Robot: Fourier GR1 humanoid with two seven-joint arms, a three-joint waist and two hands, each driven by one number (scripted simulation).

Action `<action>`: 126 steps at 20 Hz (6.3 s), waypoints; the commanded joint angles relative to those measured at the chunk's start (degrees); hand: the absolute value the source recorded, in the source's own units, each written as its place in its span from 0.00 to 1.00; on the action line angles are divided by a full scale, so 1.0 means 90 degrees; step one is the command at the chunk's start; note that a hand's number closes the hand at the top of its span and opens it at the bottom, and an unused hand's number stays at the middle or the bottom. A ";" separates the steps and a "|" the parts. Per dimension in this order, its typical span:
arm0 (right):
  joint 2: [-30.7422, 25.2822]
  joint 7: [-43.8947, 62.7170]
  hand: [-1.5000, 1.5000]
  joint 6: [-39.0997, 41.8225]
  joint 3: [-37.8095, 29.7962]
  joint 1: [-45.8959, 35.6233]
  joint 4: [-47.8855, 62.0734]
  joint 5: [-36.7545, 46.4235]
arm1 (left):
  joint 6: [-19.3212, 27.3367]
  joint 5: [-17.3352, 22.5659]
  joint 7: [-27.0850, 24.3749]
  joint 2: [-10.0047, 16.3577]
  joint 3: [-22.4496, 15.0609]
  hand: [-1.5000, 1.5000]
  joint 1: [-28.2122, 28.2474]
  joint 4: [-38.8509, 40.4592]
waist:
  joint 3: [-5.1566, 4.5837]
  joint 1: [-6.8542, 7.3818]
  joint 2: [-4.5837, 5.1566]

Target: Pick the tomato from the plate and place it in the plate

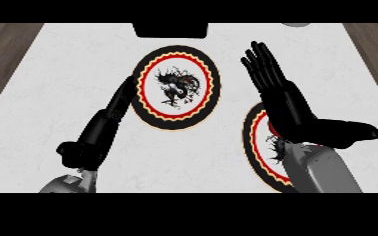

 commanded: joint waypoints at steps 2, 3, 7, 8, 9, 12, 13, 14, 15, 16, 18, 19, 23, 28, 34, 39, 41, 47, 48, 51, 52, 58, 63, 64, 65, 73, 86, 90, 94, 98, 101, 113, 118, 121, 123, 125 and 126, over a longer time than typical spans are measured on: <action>0.0172 0.0783 1.00 -0.0944 -0.0548 -0.0653 0.0795 0.0238 | -0.0081 0.0087 -0.0431 0.0197 0.0495 0.50 0.0300 0.0397 | 0.0081 0.0043 -0.0001; 0.0297 0.0669 1.00 -0.1440 -0.0459 -0.0254 0.0896 0.0565 | 0.0015 0.0007 -0.0386 0.0368 0.0703 0.50 0.0267 0.0495 | 0.0078 0.0025 0.0002; -0.1578 0.0979 1.00 -0.1803 -0.0254 -0.0079 0.1924 0.2426 | 0.0090 0.0025 -0.0262 0.0464 0.0826 0.50 0.0379 0.0596 | -0.0254 0.0031 0.0175; -0.1431 0.0883 1.00 -0.2821 -0.0721 -0.0023 0.2107 0.2706 | 0.0123 0.0090 -0.0276 0.0496 0.0949 0.50 0.0537 0.0678 | -0.0061 -0.0033 0.0084; -0.0806 0.0690 0.00 -0.3761 -0.1218 -0.0085 0.2088 0.2543 | 0.0135 0.0129 -0.0355 0.0516 0.1062 0.50 0.0578 0.0780 | 0.0031 -0.0056 0.0051; 0.0530 0.0082 0.00 -0.5156 -0.0763 0.0114 0.2450 0.3117 | -0.0171 0.0335 -0.0746 0.0601 0.1316 0.50 0.0460 0.1252 | 0.0071 0.0020 0.0054; 0.0581 -0.0207 0.00 -0.5342 -0.0590 0.0262 0.2380 0.3386 | -0.0325 0.0482 -0.0804 0.0676 0.1474 0.50 0.0408 0.1422 | 0.0075 -0.0041 0.0019; 0.0862 -0.0613 0.00 -0.5520 -0.0598 0.0278 0.2880 0.3444 | -0.0366 0.0466 -0.0820 0.0651 0.1380 0.50 0.0588 0.1213 | 0.0091 0.0059 0.0017; 0.0885 -0.0648 0.00 -0.5573 -0.0636 0.0145 0.2930 0.3474 | -0.0225 0.0256 -0.1372 0.0275 0.1229 0.50 0.0644 0.1716 | 0.0086 -0.0009 0.0011; 0.1228 -0.0545 0.00 -0.6108 -0.0299 0.0395 0.2811 0.3811 | -0.0237 0.0296 -0.1105 0.0386 0.1325 0.50 0.0535 0.1710 | 0.0085 -0.0041 -0.0009; 0.0983 0.0332 0.00 -0.6485 -0.0037 0.0423 0.2673 0.4531 | -0.0345 0.0269 -0.1329 0.0482 0.1460 0.50 0.0528 0.1872 | 0.0077 -0.0086 -0.0036; 0.1048 0.0612 0.00 -0.6665 0.0073 0.0506 0.2557 0.4799 | -0.0558 0.0400 -0.1382 0.0580 0.1617 0.50 0.0388 0.2120 | 0.0076 -0.0111 -0.0038; 0.0651 0.2125 0.00 -0.6602 0.0078 0.0779 0.1884 0.5986 | -0.0412 0.0310 -0.1234 0.0387 0.1622 0.50 0.0108 0.2336 | 0.0065 -0.0204 -0.0061; 0.0343 0.3602 0.00 -0.5292 0.0015 0.1441 0.1900 0.7089 | -0.0411 0.0240 -0.1346 0.0398 0.1561 0.50 0.0427 0.2077 | 0.0058 -0.0220 -0.0082; 0.0084 0.5730 0.00 -0.3173 0.0281 0.1455 0.1182 0.7822 | -0.0479 0.0290 -0.1406 0.0366 0.1597 0.50 0.0474 0.2089 | 0.0053 -0.0198 -0.0092; 0.0243 0.7454 0.00 -0.1765 0.0316 0.1162 -0.0007 0.8154 | -0.0651 0.0250 -0.1592 0.0395 0.1702 0.50 0.0459 0.2358 | 0.0079 -0.0120 -0.0048; 0.0263 0.7564 0.00 -0.1540 0.0338 0.1412 -0.0043 0.8162 | -0.0514 0.0206 -0.1375 0.0361 0.1712 0.50 0.0414 0.1954 | 0.0087 -0.0090 -0.0044; 0.0386 0.8312 0.00 -0.0620 0.0203 0.1299 -0.0383 0.8432 | -0.0878 0.0289 -0.1255 0.0522 0.1962 0.50 0.0205 0.2185 | 0.0088 -0.0075 -0.0034; 0.0195 0.8024 0.00 -0.0403 -0.0142 0.1031 0.0175 0.8071 | -0.0735 0.0134 -0.1352 0.0328 0.1782 0.50 0.0186 0.2267 | 0.0089 -0.0058 -0.0021; 0.0277 0.8267 0.00 -0.0006 -0.0206 0.0986 -0.0166 0.8096 | -0.0881 0.0144 -0.1613 0.0342 0.1963 0.50 0.0300 0.2482 | 0.0088 -0.0065 -0.0028; 0.0458 0.8041 0.00 -0.0209 -0.0155 0.0983 0.0117 0.8114 | -0.1053 0.0189 -0.1827 0.0303 0.1940 0.50 0.0590 0.2384 | 0.0089 -0.0043 -0.0028; 0.0320 0.7180 0.00 -0.0371 -0.0756 0.1118 0.0712 0.7885 | -0.1073 0.0120 -0.1025 0.0276 0.2053 0.50 0.0250 0.1934 | 0.0093 -0.0053 -0.0029; 0.0600 0.7256 0.00 -0.0378 -0.0793 0.0641 0.1756 0.8281 | -0.0998 -0.0197 -0.1679 0.0061 0.2113 0.50 0.0328 0.2496 | 0.0091 -0.0040 -0.0021; 0.0484 0.7027 0.00 -0.0523 -0.0843 0.1210 0.1313 0.8201 | -0.1338 0.0037 -0.1548 0.0256 0.2345 0.50 0.0203 0.2567 | 0.0091 -0.0065 -0.0027; 0.0654 0.7146 0.00 -0.0693 -0.0795 0.1074 0.1574 0.8463 | -0.1082 -0.0181 -0.1251 0.0135 0.2205 0.50 0.0364 0.2079 | 0.0092 -0.0048 -0.0029; 0.0697 0.5924 1.00 -0.0526 -0.1199 0.0492 0.2669 0.7822 | -0.1360 -0.0182 -0.1299 0.0094 0.2432 0.50 0.0263 0.2234 | 0.0093 -0.0033 -0.0024; 0.0886 0.5738 1.00 -0.1379 -0.0286 0.1235 0.1962 0.9207 | -0.1174 -0.0524 -0.1374 -0.0267 0.2355 0.50 0.0427 0.2141 | 0.0088 -0.0080 -0.0052; 0.0802 0.5691 1.00 -0.1380 0.0704 0.2960 0.0372 0.9728 | -0.1140 -0.0506 -0.1235 -0.0244 0.2401 0.50 0.0426 0.2026 | 0.0085 -0.0187 -0.0090; 0.0666 0.6089 1.00 -0.1421 0.1339 0.3530 -0.1134 1.0583 | -0.1279 -0.0358 -0.1259 -0.0034 0.2702 0.50 0.0155 0.2283 | 0.0083 -0.0169 -0.0059; 0.0609 0.6398 1.00 -0.1220 0.2024 0.4089 -0.2207 1.1394 | -0.1222 -0.0516 -0.1174 -0.0205 0.2456 0.50 0.0502 0.1910 | 0.0085 -0.0120 -0.0057; 0.0626 0.6660 1.00 -0.0879 0.2566 0.4333 -0.3045 1.1942 | -0.1220 -0.0528 -0.1211 -0.0300 0.2442 0.50 0.0304 0.2058 | 0.0085 -0.0129 -0.0053; 0.1264 0.7582 1.00 0.0265 0.3273 0.2025 -0.3232 1.3124 | -0.1414 -0.0492 -0.1143 -0.0262 0.2623 0.50 0.0023 0.2359 | 0.0089 -0.0044 -0.0025; 0.1270 0.8031 1.00 0.0570 0.2674 0.0480 -0.2483 1.2177 | -0.1224 -0.0668 -0.0949 -0.0398 0.2481 0.50 0.0296 0.1824 | 0.0091 0.0007 -0.0024; 0.1271 0.8373 1.00 0.0637 0.2595 -0.0538 -0.1826 1.1623 | -0.1242 -0.0755 -0.1347 -0.0497 0.2461 0.50 0.0262 0.2246 | 0.0087 0.0017 -0.0016; 0.1271 0.8299 1.00 0.0255 0.2207 -0.0981 -0.1141 1.1021 | -0.1337 -0.0688 -0.1283 -0.0457 0.2457 0.50 0.0334 0.2059 | 0.0089 0.0064 -0.0009; 0.1271 0.8176 1.00 0.0017 0.2013 -0.1440 -0.0595 1.0487 | -0.1479 -0.0670 -0.1741 -0.0283 0.2649 0.50 0.0356 0.2506 | 0.0086 0.0092 0.0008; 0.1271 0.7982 1.00 0.0134 0.1844 -0.1335 -0.0781 1.0438 | -0.1332 -0.0769 -0.1215 -0.0405 0.2472 0.50 0.0151 0.2147 | 0.0091 0.0016 -0.0016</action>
